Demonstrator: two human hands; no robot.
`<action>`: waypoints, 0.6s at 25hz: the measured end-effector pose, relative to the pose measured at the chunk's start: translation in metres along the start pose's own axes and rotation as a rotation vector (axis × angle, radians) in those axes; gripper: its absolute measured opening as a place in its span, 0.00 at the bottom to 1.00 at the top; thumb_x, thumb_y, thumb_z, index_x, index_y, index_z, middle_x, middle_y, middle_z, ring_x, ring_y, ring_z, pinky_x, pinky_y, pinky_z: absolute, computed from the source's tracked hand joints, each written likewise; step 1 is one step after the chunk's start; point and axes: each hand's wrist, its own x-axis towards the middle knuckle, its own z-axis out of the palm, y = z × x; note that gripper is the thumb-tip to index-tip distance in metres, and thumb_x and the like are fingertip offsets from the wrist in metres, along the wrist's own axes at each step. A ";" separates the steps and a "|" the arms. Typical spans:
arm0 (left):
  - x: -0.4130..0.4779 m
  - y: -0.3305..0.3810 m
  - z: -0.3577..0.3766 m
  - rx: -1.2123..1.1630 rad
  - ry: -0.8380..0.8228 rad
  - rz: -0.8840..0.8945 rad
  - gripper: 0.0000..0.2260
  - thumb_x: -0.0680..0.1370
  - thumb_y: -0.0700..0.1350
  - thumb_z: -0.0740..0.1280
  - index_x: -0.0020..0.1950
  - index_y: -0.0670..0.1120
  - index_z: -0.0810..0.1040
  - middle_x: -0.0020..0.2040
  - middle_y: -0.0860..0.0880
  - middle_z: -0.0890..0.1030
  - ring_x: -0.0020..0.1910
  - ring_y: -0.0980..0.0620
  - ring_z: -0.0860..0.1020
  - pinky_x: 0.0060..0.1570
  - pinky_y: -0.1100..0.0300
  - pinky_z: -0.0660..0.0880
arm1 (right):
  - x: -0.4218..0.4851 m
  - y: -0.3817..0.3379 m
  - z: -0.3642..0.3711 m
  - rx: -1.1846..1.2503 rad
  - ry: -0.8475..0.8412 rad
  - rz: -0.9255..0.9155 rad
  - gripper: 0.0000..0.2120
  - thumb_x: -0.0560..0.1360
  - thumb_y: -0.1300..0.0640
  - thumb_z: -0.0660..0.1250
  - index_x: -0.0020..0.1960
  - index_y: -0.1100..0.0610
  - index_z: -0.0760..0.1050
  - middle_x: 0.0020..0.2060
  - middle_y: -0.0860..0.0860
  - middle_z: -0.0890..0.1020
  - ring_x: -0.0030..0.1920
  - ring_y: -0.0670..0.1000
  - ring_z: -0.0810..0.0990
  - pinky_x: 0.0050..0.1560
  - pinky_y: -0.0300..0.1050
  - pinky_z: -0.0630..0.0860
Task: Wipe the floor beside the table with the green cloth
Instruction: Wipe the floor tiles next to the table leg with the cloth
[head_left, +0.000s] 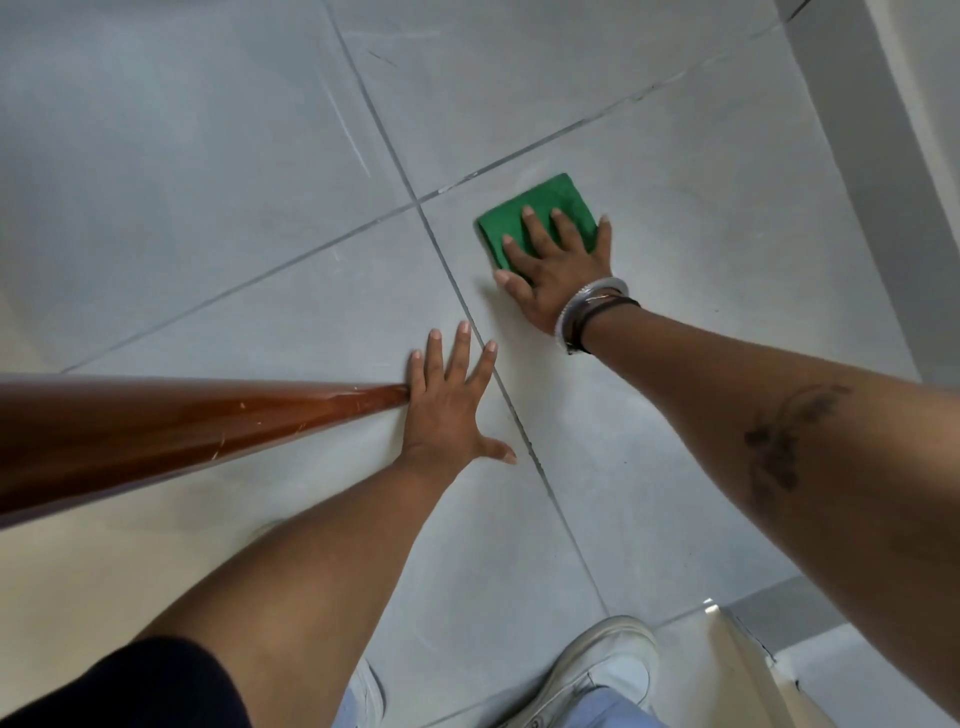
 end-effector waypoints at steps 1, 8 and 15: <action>0.000 0.000 0.000 -0.005 0.003 -0.002 0.64 0.53 0.80 0.65 0.79 0.53 0.40 0.80 0.43 0.39 0.78 0.35 0.40 0.74 0.38 0.41 | 0.001 -0.005 0.001 -0.006 -0.011 -0.005 0.30 0.76 0.35 0.38 0.76 0.43 0.51 0.79 0.49 0.48 0.77 0.58 0.46 0.70 0.71 0.38; 0.000 0.005 -0.004 0.023 -0.025 -0.030 0.65 0.54 0.80 0.63 0.78 0.52 0.35 0.80 0.42 0.36 0.77 0.34 0.37 0.75 0.40 0.40 | -0.180 0.043 0.071 -0.108 -0.198 -0.103 0.33 0.73 0.34 0.44 0.75 0.44 0.58 0.78 0.51 0.55 0.77 0.59 0.52 0.70 0.74 0.49; 0.000 0.004 -0.003 0.029 -0.032 -0.006 0.64 0.54 0.80 0.63 0.78 0.52 0.35 0.80 0.42 0.36 0.77 0.34 0.39 0.74 0.38 0.38 | -0.044 0.041 0.027 -0.005 -0.018 0.051 0.29 0.77 0.37 0.43 0.77 0.43 0.49 0.79 0.50 0.47 0.78 0.57 0.45 0.67 0.78 0.41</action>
